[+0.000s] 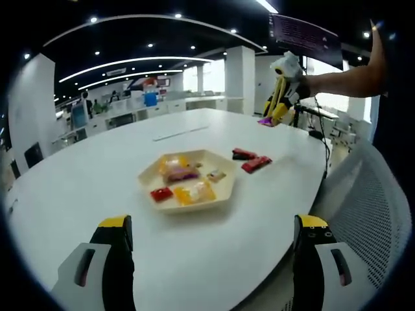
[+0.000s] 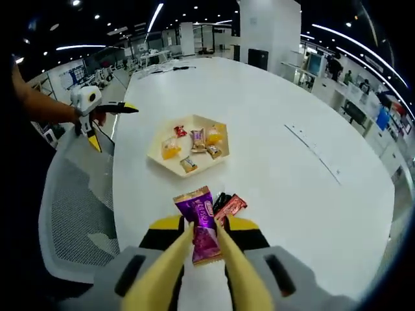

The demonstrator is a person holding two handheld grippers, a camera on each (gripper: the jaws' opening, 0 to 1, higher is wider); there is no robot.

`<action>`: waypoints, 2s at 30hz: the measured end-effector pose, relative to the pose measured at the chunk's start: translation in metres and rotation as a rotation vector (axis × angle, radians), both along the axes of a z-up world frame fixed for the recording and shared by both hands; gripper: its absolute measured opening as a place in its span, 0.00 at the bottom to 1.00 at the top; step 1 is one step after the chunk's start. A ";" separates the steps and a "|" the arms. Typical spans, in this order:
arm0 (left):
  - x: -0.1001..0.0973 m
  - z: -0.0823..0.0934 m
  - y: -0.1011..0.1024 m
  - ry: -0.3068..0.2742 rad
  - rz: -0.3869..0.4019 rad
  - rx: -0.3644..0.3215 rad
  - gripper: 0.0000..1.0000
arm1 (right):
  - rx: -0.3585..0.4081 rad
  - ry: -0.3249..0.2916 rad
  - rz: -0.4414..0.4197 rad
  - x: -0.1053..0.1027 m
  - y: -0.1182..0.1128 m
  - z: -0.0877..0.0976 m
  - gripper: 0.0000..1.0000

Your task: Place the target food into the container with the food tongs after gripping and lifting it, then release it inside without dropping or visibly crushing the food.

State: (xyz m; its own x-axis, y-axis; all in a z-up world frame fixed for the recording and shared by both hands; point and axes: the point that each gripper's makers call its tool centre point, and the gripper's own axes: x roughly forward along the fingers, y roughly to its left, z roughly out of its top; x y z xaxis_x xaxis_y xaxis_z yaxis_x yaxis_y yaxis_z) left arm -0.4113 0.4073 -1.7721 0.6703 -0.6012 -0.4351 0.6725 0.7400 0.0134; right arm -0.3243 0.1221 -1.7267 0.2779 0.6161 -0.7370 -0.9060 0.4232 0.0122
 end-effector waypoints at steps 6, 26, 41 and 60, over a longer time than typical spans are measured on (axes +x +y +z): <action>0.000 -0.001 0.000 0.001 -0.005 0.006 0.99 | 0.006 -0.002 0.011 0.004 0.012 0.005 0.23; 0.001 0.003 0.001 -0.021 0.006 0.009 0.99 | 0.013 -0.020 0.074 0.023 0.068 0.016 0.23; 0.004 0.006 0.003 -0.038 0.021 0.005 0.99 | 0.025 -0.030 0.121 0.035 0.124 0.022 0.22; 0.005 0.008 0.005 -0.046 0.032 0.009 0.99 | 0.036 -0.031 0.166 0.045 0.177 0.022 0.23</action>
State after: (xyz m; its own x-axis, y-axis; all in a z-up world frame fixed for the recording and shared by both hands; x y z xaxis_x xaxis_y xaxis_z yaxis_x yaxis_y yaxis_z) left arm -0.4064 0.4120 -1.7640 0.7084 -0.5756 -0.4086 0.6473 0.7605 0.0510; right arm -0.2793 0.2993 -1.7046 0.1923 0.6812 -0.7064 -0.9635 0.2677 -0.0041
